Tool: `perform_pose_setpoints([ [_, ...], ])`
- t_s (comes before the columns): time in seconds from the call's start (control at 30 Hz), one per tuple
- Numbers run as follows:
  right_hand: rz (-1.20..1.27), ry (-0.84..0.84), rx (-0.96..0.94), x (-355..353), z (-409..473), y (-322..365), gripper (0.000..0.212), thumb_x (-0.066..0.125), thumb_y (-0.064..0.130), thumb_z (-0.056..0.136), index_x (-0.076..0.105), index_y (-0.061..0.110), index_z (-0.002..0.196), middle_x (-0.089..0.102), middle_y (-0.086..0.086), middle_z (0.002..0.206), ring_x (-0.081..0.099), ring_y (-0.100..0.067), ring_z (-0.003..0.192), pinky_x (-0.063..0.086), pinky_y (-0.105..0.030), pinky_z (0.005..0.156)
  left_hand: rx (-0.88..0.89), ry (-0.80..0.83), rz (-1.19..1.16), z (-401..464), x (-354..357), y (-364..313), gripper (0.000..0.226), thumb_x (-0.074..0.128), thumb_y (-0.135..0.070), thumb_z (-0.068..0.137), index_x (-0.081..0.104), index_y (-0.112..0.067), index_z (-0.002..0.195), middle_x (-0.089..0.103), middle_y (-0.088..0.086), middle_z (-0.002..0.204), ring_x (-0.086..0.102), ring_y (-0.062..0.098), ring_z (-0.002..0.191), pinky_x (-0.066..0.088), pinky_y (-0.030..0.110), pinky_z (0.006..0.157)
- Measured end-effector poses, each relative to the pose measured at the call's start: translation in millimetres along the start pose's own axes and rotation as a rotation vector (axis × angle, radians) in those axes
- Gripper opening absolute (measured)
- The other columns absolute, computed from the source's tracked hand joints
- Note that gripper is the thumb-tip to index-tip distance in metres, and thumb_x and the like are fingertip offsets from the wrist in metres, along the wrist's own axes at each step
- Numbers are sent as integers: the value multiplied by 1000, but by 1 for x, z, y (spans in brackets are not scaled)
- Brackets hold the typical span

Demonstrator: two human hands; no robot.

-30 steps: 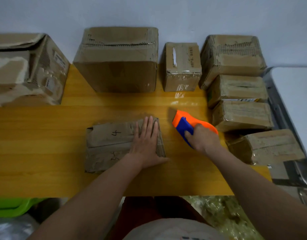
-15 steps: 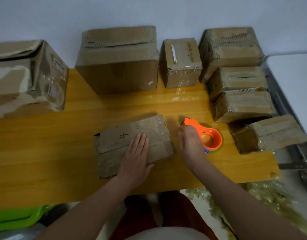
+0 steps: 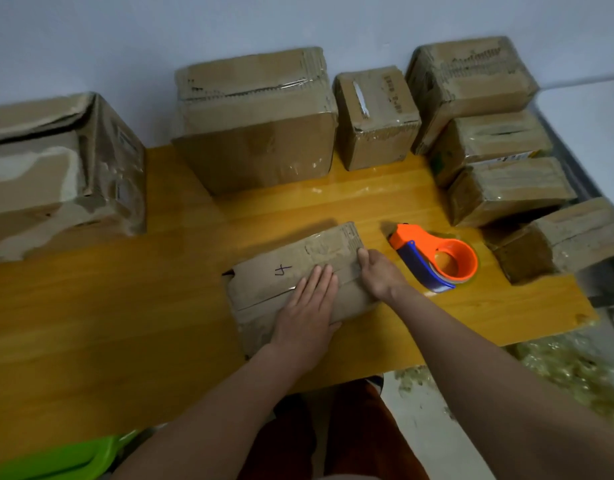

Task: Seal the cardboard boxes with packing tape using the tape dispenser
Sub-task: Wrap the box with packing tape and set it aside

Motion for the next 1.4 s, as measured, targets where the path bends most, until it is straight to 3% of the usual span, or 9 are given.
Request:
perform_pose_setpoints([
  [0.1, -286, -279, -307, 5, -30, 15, 60, 33, 34, 101, 20, -1, 148, 22, -23, 154, 20, -33, 144, 16, -37, 117, 54, -3, 3, -4, -2, 8, 80, 27, -54, 99, -17, -10, 149, -23, 4, 157, -24, 17, 143, -19, 33, 113],
  [0.27, -724, -183, -382, 40, -54, 15, 81, 1, 61, 91, -8, 5, 148, -14, -14, 157, -17, -27, 145, -9, -37, 118, 20, -11, 7, -28, 5, 34, 79, 23, -60, 97, -13, -14, 150, -16, 3, 159, -21, 16, 144, -14, 34, 116],
  [0.43, -779, -198, -377, 40, -51, 18, 82, -1, 62, 90, -11, 5, 147, -14, -15, 157, -18, -28, 145, -8, -38, 119, -245, 65, 21, -72, 17, 79, 96, 16, -73, 86, -22, -8, 146, -28, 12, 155, -31, 26, 140, -18, 39, 115],
  [0.67, -749, -176, -376, 73, -69, 45, 78, 4, 55, 95, -8, -2, 147, -13, -24, 155, -13, -34, 145, -8, -41, 118, -426, -1, -421, -81, 26, 78, 115, 59, -57, 84, -24, -9, 146, -58, 7, 134, -31, 27, 140, 0, 37, 118],
  [0.8, -752, -99, -532, 105, -89, 70, 71, 6, 49, 98, -8, -1, 146, -13, -22, 155, -13, -34, 145, -8, -42, 119, -333, -135, -737, -87, 20, 80, 122, 72, -34, 82, -29, -4, 144, -47, 2, 146, -34, 11, 138, -13, 16, 112],
  [0.9, -796, 6, -749, 128, -106, 84, 62, -4, 44, 95, -15, 8, 144, -16, -14, 157, -21, -28, 143, -12, -40, 117, -445, -155, -1173, -85, 16, 86, 97, 51, -27, 88, -26, -13, 146, -30, -10, 150, -19, 7, 142, -11, 17, 112],
  [1.0, -760, 42, -819, 141, -109, 92, 55, 4, 41, 99, -14, 18, 145, -13, 0, 158, -22, -18, 142, -14, -35, 116, -586, -185, -1604, -81, 12, 96, 59, 34, -29, 104, 4, -16, 154, 18, 2, 159, 21, 15, 145, 22, 38, 119],
  [1.1, -739, 50, -819, 142, -107, 97, 58, 9, 46, 99, -7, 24, 150, -12, 8, 156, -16, -16, 145, -4, -38, 120, -597, -159, -1890, -82, 4, 100, 44, 15, -29, 106, 54, -24, 124, 67, -6, 120, 59, 6, 114, 50, 19, 88],
  [1.4, -828, 63, -963, 134, -110, 120, 51, 22, 52, 98, 27, 34, 146, 17, 7, 158, 16, -24, 145, 23, -50, 110, -817, -109, -2000, -86, 12, 120, 74, 8, -61, 97, 39, -15, 146, 46, 6, 146, 41, 20, 134, 29, 40, 114],
])
Point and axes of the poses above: each hand's wrist, its own z-axis towards the middle knuckle, its own x-axis out of the palm, y = z × x, the point moved 5 cm from there along z, towards the middle knuckle
